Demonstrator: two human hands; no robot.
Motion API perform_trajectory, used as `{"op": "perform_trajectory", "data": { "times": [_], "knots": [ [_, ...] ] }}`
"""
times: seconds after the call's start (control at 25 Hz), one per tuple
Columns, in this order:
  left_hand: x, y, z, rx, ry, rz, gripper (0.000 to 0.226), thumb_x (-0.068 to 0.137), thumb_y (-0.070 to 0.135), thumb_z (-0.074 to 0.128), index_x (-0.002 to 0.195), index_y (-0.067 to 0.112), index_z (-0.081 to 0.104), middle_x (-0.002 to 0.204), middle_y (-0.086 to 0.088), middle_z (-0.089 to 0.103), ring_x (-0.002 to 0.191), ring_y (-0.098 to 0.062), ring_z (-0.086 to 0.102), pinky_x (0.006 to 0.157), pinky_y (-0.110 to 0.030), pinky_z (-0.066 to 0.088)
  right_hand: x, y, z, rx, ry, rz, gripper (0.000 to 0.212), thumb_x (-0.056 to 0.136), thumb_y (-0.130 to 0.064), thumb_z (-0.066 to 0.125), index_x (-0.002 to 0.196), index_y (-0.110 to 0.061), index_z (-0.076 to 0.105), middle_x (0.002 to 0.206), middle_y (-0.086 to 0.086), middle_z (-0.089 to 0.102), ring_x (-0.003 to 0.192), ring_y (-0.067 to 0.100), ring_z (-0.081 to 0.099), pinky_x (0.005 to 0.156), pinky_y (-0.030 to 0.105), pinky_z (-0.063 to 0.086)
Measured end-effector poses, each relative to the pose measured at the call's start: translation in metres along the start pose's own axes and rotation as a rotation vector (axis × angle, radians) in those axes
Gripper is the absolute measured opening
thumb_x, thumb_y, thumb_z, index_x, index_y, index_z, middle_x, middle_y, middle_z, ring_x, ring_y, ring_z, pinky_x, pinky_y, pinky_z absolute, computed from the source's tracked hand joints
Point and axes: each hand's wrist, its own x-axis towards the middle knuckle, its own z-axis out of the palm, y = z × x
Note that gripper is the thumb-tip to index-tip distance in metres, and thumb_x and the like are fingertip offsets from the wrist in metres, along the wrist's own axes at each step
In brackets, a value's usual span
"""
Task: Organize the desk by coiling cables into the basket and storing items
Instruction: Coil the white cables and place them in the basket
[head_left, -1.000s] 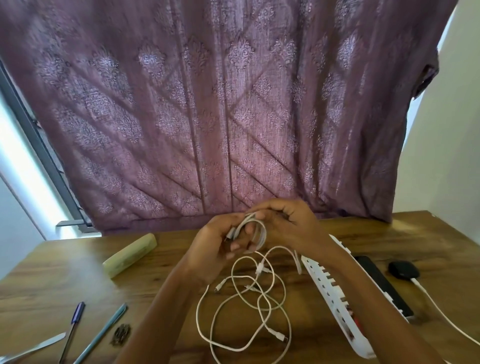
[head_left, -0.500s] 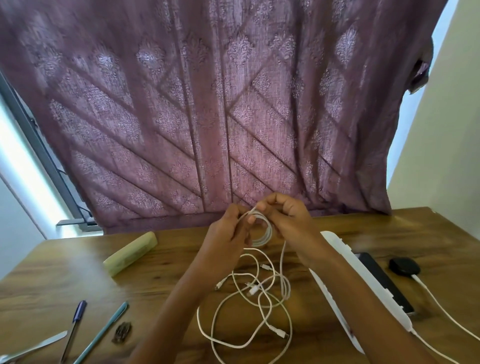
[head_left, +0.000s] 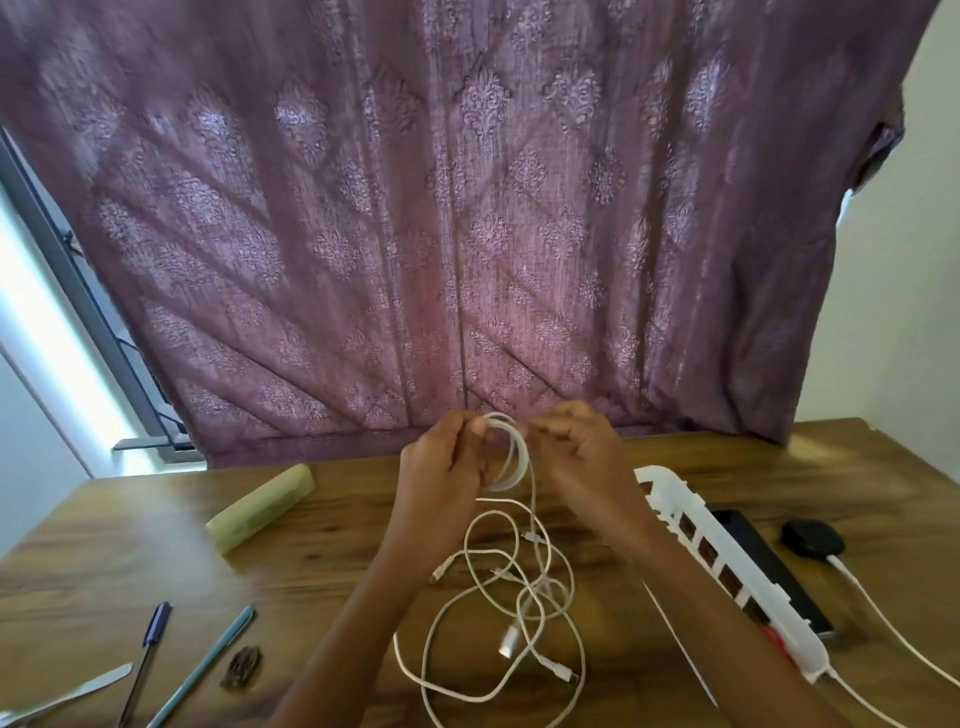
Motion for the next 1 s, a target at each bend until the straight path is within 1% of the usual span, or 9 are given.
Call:
{"op": "perform_trajectory", "data": {
  "times": [0.08, 0.16, 0.32, 0.44, 0.52, 0.64, 0.76, 0.88, 1.0],
  "knots": [
    [0.002, 0.0, 0.002, -0.08, -0.002, -0.08, 0.026, 0.096, 0.023, 0.044, 0.077, 0.018, 0.062, 0.052, 0.007, 0.054, 0.051, -0.002, 0.051, 0.057, -0.026, 0.046, -0.003, 0.003, 0.002, -0.215, 0.015, -0.131, 0.021, 0.088, -0.024, 0.061, 0.106, -0.019, 0.07, 0.092, 0.0, 0.056, 0.087, 0.017, 0.057, 0.076, 0.029, 0.049],
    [0.002, 0.004, 0.005, -0.238, -0.045, -0.164, 0.029, 0.096, 0.021, 0.045, 0.073, 0.018, 0.063, 0.05, 0.009, 0.052, 0.051, -0.003, 0.049, 0.055, -0.022, 0.045, -0.006, 0.004, 0.004, -0.182, 0.035, -0.127, 0.018, 0.087, -0.02, 0.063, 0.102, -0.016, 0.072, 0.09, -0.001, 0.063, 0.082, 0.017, 0.06, 0.075, 0.034, 0.051],
    [0.003, 0.007, 0.009, -0.342, -0.05, -0.232, 0.03, 0.096, 0.02, 0.045, 0.072, 0.016, 0.063, 0.049, 0.01, 0.053, 0.053, -0.008, 0.05, 0.06, -0.027, 0.044, -0.01, 0.001, 0.011, 0.26, -0.026, 0.148, 0.012, 0.086, -0.02, 0.064, 0.091, -0.022, 0.075, 0.087, 0.001, 0.075, 0.083, 0.022, 0.07, 0.082, 0.047, 0.055],
    [0.009, 0.002, 0.007, -0.3, 0.028, -0.244, 0.03, 0.096, 0.021, 0.045, 0.072, 0.018, 0.061, 0.047, 0.01, 0.053, 0.051, -0.009, 0.049, 0.059, -0.033, 0.044, -0.011, -0.006, 0.007, 0.666, -0.047, 0.386, 0.025, 0.092, -0.01, 0.049, 0.086, -0.012, 0.073, 0.088, 0.013, 0.074, 0.085, 0.027, 0.07, 0.08, 0.04, 0.057],
    [0.01, 0.0, 0.005, -0.17, 0.055, -0.203, 0.027, 0.096, 0.022, 0.044, 0.075, 0.019, 0.061, 0.053, 0.008, 0.055, 0.054, -0.01, 0.052, 0.06, -0.035, 0.048, -0.014, -0.015, 0.002, 0.82, -0.108, 0.433, 0.024, 0.092, -0.018, 0.051, 0.088, -0.004, 0.07, 0.088, 0.017, 0.073, 0.082, 0.026, 0.07, 0.077, 0.035, 0.058],
    [0.007, -0.002, 0.007, -0.048, 0.063, -0.135, 0.025, 0.096, 0.023, 0.044, 0.081, 0.012, 0.062, 0.064, -0.001, 0.061, 0.058, -0.012, 0.056, 0.059, -0.03, 0.049, -0.019, -0.017, 0.003, 0.554, -0.112, 0.373, 0.021, 0.081, -0.02, 0.069, 0.098, -0.008, 0.07, 0.089, 0.011, 0.074, 0.083, 0.023, 0.071, 0.074, 0.03, 0.058],
    [0.004, -0.002, 0.012, 0.004, 0.063, -0.091, 0.027, 0.095, 0.023, 0.045, 0.084, 0.006, 0.063, 0.069, -0.005, 0.065, 0.062, -0.015, 0.06, 0.057, -0.024, 0.047, -0.019, -0.019, 0.005, 0.486, -0.029, 0.361, 0.02, 0.08, -0.009, 0.069, 0.1, -0.01, 0.067, 0.085, 0.007, 0.074, 0.073, 0.017, 0.071, 0.063, 0.024, 0.057],
    [0.006, -0.003, 0.013, 0.012, 0.081, -0.126, 0.026, 0.096, 0.024, 0.045, 0.087, 0.01, 0.064, 0.072, -0.002, 0.067, 0.067, -0.015, 0.063, 0.06, -0.024, 0.048, -0.019, -0.023, 0.004, 0.468, -0.027, 0.35, 0.026, 0.081, -0.006, 0.068, 0.103, -0.017, 0.06, 0.085, 0.002, 0.074, 0.077, 0.015, 0.071, 0.072, 0.029, 0.056],
    [0.005, -0.001, 0.015, 0.023, 0.086, -0.156, 0.024, 0.096, 0.027, 0.044, 0.089, 0.016, 0.064, 0.075, 0.001, 0.067, 0.072, -0.015, 0.064, 0.067, -0.029, 0.05, -0.017, -0.019, 0.007, 0.534, -0.035, 0.381, 0.031, 0.082, -0.001, 0.065, 0.106, -0.017, 0.053, 0.092, 0.006, 0.073, 0.084, 0.02, 0.069, 0.077, 0.034, 0.054]
  ]
}}
